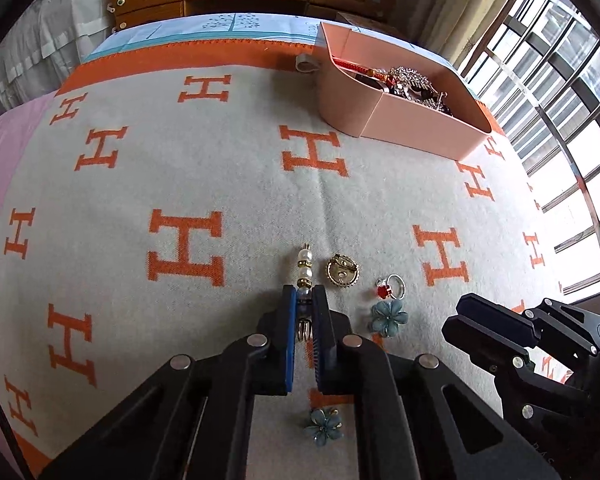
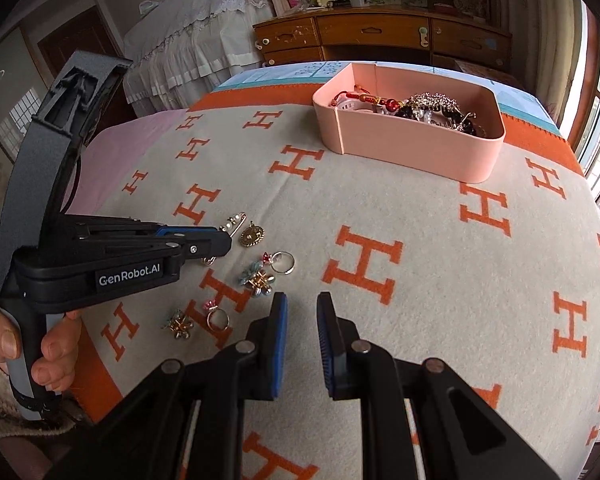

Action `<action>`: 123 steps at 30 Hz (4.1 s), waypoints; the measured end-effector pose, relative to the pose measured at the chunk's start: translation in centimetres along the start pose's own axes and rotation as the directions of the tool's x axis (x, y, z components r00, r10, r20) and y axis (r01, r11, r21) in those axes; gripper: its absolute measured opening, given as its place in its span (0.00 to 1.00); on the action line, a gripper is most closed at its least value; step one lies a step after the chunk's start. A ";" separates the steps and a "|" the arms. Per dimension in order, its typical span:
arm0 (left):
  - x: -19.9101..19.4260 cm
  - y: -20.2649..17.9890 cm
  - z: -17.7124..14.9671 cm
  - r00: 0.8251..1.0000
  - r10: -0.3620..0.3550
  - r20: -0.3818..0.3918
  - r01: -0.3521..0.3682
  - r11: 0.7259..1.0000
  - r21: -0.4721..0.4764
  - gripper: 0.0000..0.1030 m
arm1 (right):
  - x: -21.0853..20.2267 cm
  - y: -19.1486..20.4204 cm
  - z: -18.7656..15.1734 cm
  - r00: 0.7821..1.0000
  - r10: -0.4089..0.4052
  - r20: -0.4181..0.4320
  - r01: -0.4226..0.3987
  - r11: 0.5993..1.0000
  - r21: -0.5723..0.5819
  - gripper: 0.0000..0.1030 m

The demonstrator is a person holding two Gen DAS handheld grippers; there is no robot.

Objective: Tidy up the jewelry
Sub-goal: 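Lift the pearl pin with the left tool while the right tool grasps the gold brooch, then lower the pearl pin into the tray with the left tool while the right tool drops the gold brooch in, then open both tools and lift them out of the pink tray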

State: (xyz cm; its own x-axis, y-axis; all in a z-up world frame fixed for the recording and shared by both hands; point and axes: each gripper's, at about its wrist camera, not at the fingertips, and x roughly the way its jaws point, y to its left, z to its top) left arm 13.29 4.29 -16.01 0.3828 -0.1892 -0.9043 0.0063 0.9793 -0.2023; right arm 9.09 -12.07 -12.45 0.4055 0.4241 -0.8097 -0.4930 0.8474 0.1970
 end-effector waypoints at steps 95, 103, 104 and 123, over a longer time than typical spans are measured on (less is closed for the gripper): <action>-3.1 -1.7 15.0 0.994 -0.012 0.110 0.000 0.994 0.110 0.50 | 3.9 -7.6 17.6 0.999 0.041 -0.026 -0.035 0.979 0.201 0.20; -4.7 -1.1 13.5 0.989 -0.009 0.148 -0.006 0.995 0.105 0.59 | 3.9 -7.4 17.4 0.998 0.048 -0.028 -0.040 0.973 0.226 0.20; -4.8 -1.1 13.3 0.989 -0.006 0.150 -0.009 0.995 0.103 0.59 | 3.6 -7.3 17.4 0.999 0.048 -0.023 -0.042 0.973 0.227 0.20; -13.3 -0.6 4.9 0.938 0.035 0.344 -0.069 0.994 0.087 0.82 | -4.0 -2.4 11.0 0.998 -0.012 0.067 0.001 0.988 0.153 0.20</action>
State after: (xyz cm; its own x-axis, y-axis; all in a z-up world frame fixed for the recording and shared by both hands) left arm 12.72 6.56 -2.04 0.6775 -0.1190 -0.7259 0.0605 0.9925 -0.1062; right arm 17.14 -12.31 -3.61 0.4620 0.4348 -0.7730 -0.3686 0.8869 0.2785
